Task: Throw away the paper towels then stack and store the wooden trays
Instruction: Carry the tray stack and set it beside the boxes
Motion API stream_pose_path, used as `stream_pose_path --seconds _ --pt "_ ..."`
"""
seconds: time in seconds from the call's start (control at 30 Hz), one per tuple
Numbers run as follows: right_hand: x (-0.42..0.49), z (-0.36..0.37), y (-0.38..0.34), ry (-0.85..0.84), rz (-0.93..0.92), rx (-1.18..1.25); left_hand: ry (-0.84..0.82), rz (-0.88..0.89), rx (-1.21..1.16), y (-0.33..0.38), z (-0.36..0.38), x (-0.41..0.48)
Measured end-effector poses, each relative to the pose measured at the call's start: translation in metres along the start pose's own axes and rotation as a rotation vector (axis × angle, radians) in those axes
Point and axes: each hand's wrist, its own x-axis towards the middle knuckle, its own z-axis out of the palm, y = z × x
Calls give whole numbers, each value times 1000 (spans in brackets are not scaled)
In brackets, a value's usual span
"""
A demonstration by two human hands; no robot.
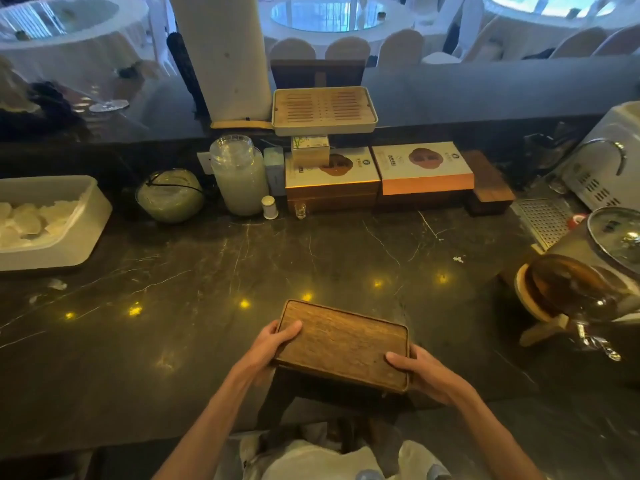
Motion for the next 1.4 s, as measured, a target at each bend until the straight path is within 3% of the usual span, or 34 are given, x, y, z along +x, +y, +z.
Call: stream_pose_path --seconds 0.1,0.23,0.33,0.4,0.47,0.57,0.7,0.8,0.93,1.03,1.4 --pt "-27 -21 -32 -97 -12 -96 -52 18 -5 4 11 -4" --pt "-31 -31 -111 84 -119 -724 -109 39 36 12 26 -9" --pt "-14 2 -149 -196 -13 -927 -114 55 143 28 47 -16" --pt "-9 20 -146 -377 208 -893 -151 47 188 38 60 -21" --pt "-5 22 -124 -436 247 -788 -172 -1 234 48 66 -27" --pt "-16 17 -91 -350 137 -564 -154 -56 239 61 69 -40" --pt "-41 5 -57 -234 54 -252 -225 -27 -141 46 94 -65" --pt "-64 0 -39 -138 -9 -70 -239 -26 -128 3 142 -87" --pt "-104 0 -20 73 -99 -4 -62 52 -26 -27 212 -113" --pt "-137 -10 -17 194 -162 -12 -19 139 38 -27 248 -121" --pt "-228 -93 -126 246 -422 -172 -40 275 -135 48 372 -116"
